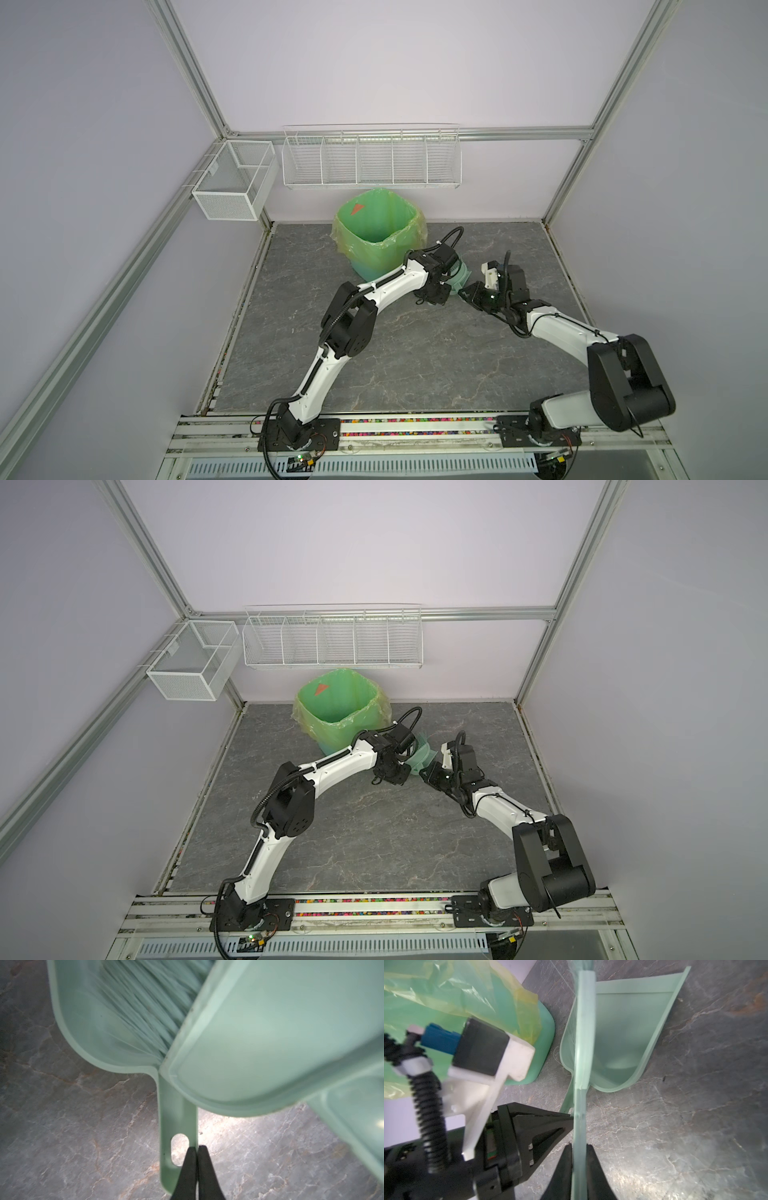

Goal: Sweep away the paper scraps from the table
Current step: 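Nest the brush onto the dustpan with the right gripper while the left holds it, then open both grippers, releasing the dustpan and brush on the table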

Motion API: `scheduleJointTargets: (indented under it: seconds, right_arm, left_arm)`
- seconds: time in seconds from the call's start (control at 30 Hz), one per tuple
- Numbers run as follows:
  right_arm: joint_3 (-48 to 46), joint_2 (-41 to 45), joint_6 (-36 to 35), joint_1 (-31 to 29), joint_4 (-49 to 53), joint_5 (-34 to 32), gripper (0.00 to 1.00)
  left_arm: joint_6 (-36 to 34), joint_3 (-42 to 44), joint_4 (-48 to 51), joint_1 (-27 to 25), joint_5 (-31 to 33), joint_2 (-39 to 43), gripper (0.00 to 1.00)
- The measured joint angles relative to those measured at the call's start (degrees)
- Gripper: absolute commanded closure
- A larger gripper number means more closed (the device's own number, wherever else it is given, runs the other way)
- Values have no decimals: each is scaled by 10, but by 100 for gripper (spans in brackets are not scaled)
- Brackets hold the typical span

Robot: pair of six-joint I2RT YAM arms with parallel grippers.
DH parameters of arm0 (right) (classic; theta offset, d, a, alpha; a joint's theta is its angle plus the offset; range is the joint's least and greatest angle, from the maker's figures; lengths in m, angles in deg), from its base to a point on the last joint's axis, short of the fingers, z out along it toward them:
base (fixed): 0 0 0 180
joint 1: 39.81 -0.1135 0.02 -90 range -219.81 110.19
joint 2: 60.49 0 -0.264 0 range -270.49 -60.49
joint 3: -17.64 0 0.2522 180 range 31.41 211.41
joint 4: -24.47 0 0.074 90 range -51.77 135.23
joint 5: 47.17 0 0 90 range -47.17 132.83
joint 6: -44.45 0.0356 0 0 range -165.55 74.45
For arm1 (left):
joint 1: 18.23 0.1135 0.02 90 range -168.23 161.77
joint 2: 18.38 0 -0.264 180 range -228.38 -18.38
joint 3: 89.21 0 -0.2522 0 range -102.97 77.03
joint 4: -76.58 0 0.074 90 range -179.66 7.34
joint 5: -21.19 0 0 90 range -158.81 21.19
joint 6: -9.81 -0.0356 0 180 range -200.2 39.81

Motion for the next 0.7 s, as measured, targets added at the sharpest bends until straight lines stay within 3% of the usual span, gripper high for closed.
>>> scheduleJointTargets:
  seconds: [0.27, 0.47, 0.7]
  right_arm:
    - [1, -19, -3, 0, 3, 0, 66]
    - [19, -24, -12, 0, 47, -10, 51]
    - [49, -12, -35, 0, 122, -39, 41]
  left_arm:
    - [5, 20, -16, 0, 10, 28, 68]
    - [6, 46, -19, 0, 10, 72, 60]
    - [7, 94, -26, -1, 16, 151, 49]
